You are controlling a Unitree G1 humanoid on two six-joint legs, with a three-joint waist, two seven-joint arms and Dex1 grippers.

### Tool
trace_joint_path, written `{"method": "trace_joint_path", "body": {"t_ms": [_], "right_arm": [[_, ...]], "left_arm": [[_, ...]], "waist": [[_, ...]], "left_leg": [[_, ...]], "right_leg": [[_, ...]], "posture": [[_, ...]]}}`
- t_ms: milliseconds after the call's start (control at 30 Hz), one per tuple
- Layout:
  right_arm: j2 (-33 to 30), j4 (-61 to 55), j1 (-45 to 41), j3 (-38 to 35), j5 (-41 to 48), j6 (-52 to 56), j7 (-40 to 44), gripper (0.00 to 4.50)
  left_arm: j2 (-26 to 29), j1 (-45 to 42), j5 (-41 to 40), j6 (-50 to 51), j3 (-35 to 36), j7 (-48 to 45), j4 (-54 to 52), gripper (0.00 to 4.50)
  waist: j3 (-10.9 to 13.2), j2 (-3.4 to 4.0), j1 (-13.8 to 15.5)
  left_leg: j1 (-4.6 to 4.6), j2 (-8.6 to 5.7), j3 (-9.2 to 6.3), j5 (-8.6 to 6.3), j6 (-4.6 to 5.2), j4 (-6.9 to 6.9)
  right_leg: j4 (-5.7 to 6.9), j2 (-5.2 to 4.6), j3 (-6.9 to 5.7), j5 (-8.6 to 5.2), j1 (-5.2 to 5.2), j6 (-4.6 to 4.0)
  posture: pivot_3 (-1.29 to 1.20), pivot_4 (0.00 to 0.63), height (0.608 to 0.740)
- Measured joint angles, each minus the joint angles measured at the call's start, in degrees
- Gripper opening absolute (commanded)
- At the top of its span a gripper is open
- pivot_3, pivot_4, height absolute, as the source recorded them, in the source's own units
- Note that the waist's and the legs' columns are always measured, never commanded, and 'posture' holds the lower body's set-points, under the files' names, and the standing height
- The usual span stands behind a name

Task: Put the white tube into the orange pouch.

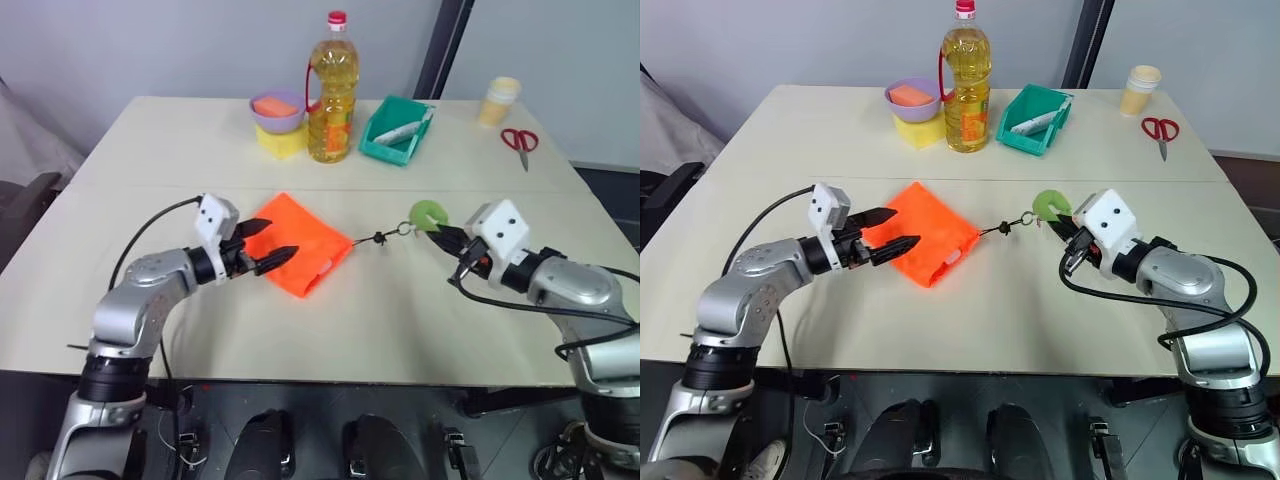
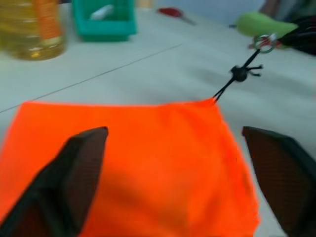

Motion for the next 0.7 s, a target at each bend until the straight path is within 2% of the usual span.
{"method": "trace_joint_path", "body": {"t_ms": [100, 300, 467, 700], "right_arm": [[0.1, -2.0, -0.7, -0.2, 2.2, 2.8, -0.9, 0.0], [0.2, -2.8, -1.4, 0.8, 2.6, 4.3, -2.9, 0.0], [0.2, -2.8, -1.5, 1.9, 2.6, 4.4, -3.4, 0.0], [0.0, -2.7, -1.5, 3.2, 2.4, 3.8, -3.2, 0.0]], "left_arm": [[-1.9, -5.1, 1.2, -2.5, -3.0, -3.1, 5.2, 4.43], [-5.7, -13.3, 9.7, -17.9, -11.6, -11.4, 20.2, 4.43], [-10.2, -19.4, 13.1, -27.7, -13.8, -16.9, 32.5, 4.43], [-14.0, -28.3, 16.4, -36.2, -13.8, -23.4, 50.4, 4.43]], "waist": [[0.0, -0.01, 0.2], [0.0, -0.02, 0.2], [0.0, -0.02, 0.2], [0.0, -0.03, 0.1]], "left_leg": [[-0.03, -0.03, 0.01, 0.0, 0.02, 0.03], [-0.13, -0.04, 0.04, -0.02, 0.07, 0.06], [-0.28, -0.03, 0.03, -0.02, 0.09, 0.14], [-0.61, -0.03, 0.02, -0.04, 0.14, 0.25]], "right_leg": [[-0.02, 0.0, 0.0, 0.0, 0.0, 0.0], [-0.04, 0.01, -0.01, 0.0, -0.08, 0.01], [-0.04, 0.06, -0.03, 0.0, -0.2, 0.01], [-0.03, 0.12, -0.06, 0.01, -0.48, 0.04]], "posture": [[0.0, 0.15, 0.737], [0.0, 0.15, 0.737], [0.0, 0.15, 0.737], [0.0, 0.15, 0.737]]}}
